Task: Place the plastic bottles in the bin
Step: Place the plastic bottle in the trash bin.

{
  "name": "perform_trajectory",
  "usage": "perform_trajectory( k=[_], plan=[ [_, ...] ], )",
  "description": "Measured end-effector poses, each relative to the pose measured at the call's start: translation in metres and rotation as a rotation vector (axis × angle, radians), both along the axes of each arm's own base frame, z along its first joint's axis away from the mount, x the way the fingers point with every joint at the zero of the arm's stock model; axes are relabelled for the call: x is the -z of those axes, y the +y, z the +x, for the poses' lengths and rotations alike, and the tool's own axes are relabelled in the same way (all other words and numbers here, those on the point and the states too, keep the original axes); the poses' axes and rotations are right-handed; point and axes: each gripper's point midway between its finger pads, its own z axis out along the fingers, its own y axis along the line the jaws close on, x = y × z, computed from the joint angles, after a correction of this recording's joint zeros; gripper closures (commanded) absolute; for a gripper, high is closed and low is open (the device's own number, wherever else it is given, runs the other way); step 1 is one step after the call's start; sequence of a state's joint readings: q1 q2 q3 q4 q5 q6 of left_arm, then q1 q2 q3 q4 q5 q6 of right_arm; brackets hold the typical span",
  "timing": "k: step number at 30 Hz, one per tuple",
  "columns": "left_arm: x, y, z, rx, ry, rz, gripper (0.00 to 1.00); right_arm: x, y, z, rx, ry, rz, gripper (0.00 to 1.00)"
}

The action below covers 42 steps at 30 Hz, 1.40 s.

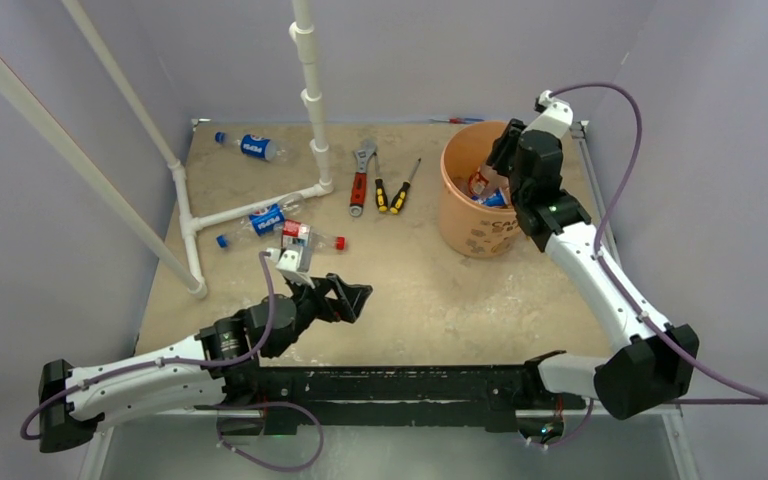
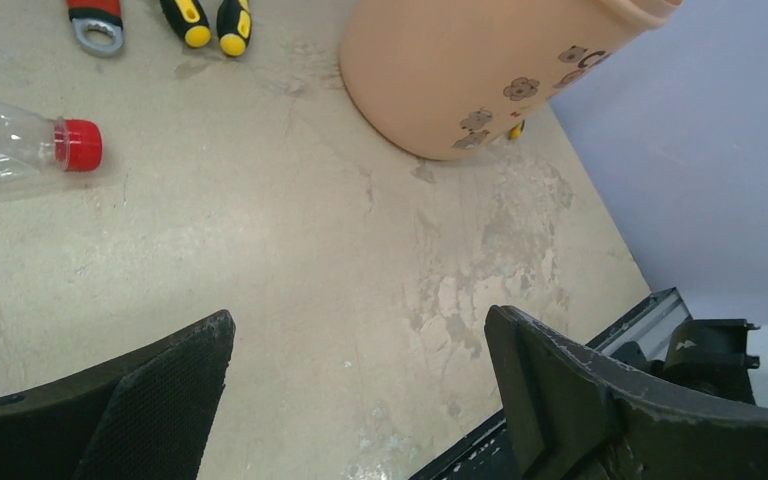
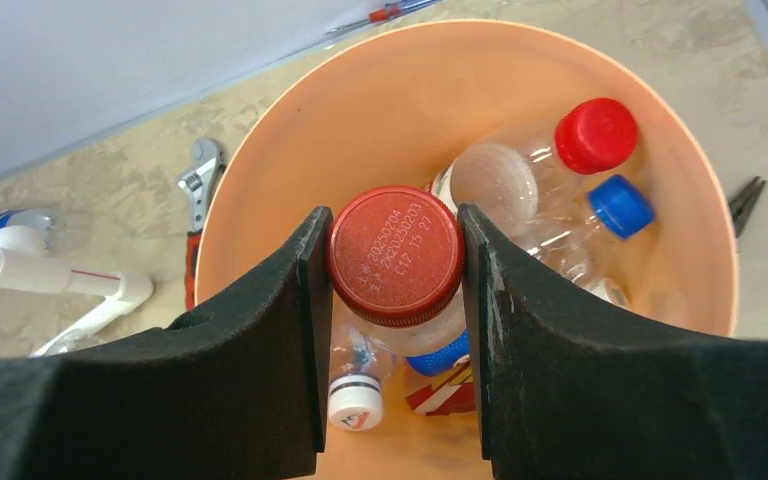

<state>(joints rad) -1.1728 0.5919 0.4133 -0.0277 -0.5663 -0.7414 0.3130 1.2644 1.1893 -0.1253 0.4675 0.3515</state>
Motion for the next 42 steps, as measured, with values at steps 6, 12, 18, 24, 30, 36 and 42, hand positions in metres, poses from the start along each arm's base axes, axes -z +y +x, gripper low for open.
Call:
perform_trajectory(
  k=[6,12,18,24,30,36,42],
  plan=[
    [0.007,0.004,-0.002,-0.005,0.024,0.02,0.05,0.014,0.009,0.007,-0.038,-0.007,0.059,1.0],
    [0.005,0.008,-0.002,-0.015,0.023,0.007,0.05,0.031,0.013,0.023,-0.046,0.005,0.101,1.0],
    [0.007,0.008,-0.001,-0.019,0.026,0.016,0.05,0.043,0.015,0.023,-0.052,0.02,0.143,0.89],
    [0.015,0.006,-0.001,-0.018,0.039,0.045,0.06,0.048,0.016,0.019,-0.063,0.03,0.171,0.35],
    [0.017,0.005,0.0,-0.018,0.042,0.052,0.06,0.05,0.019,0.001,-0.087,0.066,0.183,0.06],
    [0.011,-0.002,0.002,-0.018,0.048,0.069,0.06,0.015,0.014,-0.018,-0.092,0.022,0.186,0.01],
    [-0.008,-0.005,0.008,-0.04,0.038,0.067,0.06,-0.045,0.006,-0.051,-0.117,-0.101,0.194,0.01]
  ],
)
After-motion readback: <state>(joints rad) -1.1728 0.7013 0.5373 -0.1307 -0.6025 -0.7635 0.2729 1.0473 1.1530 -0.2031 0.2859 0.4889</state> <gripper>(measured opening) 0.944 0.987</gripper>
